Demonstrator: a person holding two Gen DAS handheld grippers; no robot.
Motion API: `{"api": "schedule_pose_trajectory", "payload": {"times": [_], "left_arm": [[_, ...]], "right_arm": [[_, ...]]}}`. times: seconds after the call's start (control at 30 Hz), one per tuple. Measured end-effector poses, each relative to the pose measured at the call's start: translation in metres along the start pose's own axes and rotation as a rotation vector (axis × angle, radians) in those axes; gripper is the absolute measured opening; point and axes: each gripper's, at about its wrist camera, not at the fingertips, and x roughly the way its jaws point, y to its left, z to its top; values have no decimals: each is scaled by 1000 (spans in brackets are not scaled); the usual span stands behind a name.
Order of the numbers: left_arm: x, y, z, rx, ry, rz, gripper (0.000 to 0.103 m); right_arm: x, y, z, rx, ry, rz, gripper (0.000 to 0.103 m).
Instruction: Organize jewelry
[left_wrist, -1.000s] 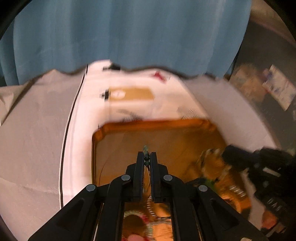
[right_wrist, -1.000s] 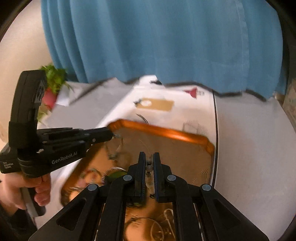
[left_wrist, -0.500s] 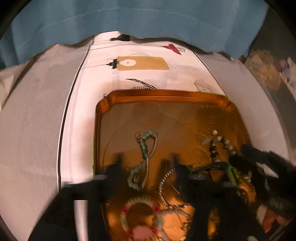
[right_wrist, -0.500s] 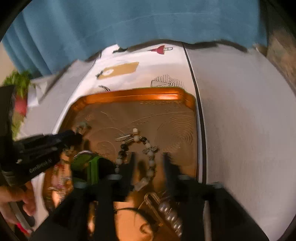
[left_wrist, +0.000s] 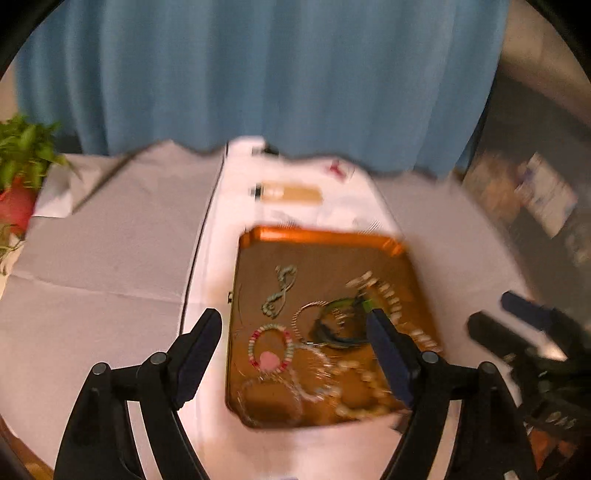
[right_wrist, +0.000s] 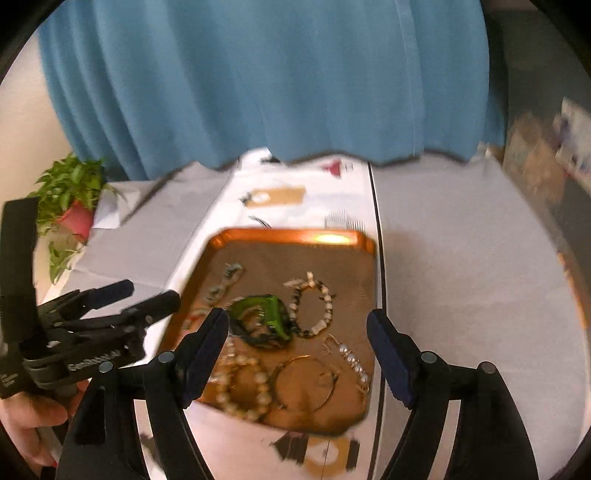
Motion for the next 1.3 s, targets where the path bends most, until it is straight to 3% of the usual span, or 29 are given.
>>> {"api": "schedule_pose_trajectory", "payload": {"times": [0.13, 0.2, 0.33, 0.47, 0.6, 0.67, 0.8, 0.93, 1.13, 1.2, 1.3], "left_arm": [[-93, -11, -5, -11, -146, -29, 81], [-148, -20, -11, 3, -256, -21, 82], [-251, -40, -30, 71, -462, -16, 101], [-329, -64, -56, 137, -546, -20, 103], [-359, -82, -85, 110, -456, 52, 103], [-369, -87, -102, 67, -400, 83, 103], [-386, -96, -135, 48, -398, 68, 103], [-388, -109, -160, 51, -342, 119, 103], [-377, -133, -188, 148, -311, 113, 103], [-369, -138, -192, 146, -291, 141, 103], [-355, -135, -193, 81, -223, 156, 103]], "right_arm": [[-79, 16, -5, -16, -128, -16, 79], [-123, 24, -10, -29, -192, -6, 79], [-207, 41, -24, -62, -304, 8, 84], [-294, 58, -44, -74, -399, 40, 92], [-347, 70, -69, -59, -412, 15, 97], [-363, 75, -83, -47, -381, -54, 97], [-392, 71, -119, 27, -365, -72, 97], [-392, 65, -145, 65, -270, -73, 97], [-368, 54, -178, 83, -146, -62, 97], [-362, 52, -185, 104, -126, -30, 97], [-356, 51, -189, 112, -126, -52, 97]]}}
